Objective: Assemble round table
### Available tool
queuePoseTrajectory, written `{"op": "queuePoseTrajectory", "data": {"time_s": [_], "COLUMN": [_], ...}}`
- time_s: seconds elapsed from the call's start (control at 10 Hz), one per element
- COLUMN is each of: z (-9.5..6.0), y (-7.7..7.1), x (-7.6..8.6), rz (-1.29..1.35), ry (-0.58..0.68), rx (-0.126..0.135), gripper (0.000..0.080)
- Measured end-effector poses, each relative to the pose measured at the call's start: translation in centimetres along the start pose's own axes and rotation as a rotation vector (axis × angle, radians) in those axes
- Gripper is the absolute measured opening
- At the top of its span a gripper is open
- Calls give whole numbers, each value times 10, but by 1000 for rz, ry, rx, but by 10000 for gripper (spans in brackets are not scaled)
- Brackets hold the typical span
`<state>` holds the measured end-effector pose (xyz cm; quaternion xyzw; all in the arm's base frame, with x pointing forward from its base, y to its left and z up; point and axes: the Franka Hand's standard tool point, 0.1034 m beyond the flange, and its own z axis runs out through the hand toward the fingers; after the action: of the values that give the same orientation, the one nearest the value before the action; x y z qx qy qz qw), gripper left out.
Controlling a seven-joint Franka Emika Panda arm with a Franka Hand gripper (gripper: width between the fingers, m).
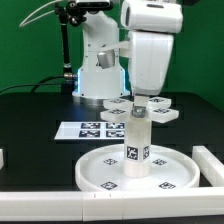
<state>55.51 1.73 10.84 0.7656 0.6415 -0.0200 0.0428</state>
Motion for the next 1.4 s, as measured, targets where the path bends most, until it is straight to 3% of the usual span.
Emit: {"op": "queuePoseTrajectory", "data": {"time_s": [0.5,1.1,1.4], "z": [1,1,1], "y": [-1,-2,-2], "x": [0,3,3], "rz": [532,909,1184], "ry": [4,3,16], "rx": [6,11,28], "gripper": [446,446,446]}}
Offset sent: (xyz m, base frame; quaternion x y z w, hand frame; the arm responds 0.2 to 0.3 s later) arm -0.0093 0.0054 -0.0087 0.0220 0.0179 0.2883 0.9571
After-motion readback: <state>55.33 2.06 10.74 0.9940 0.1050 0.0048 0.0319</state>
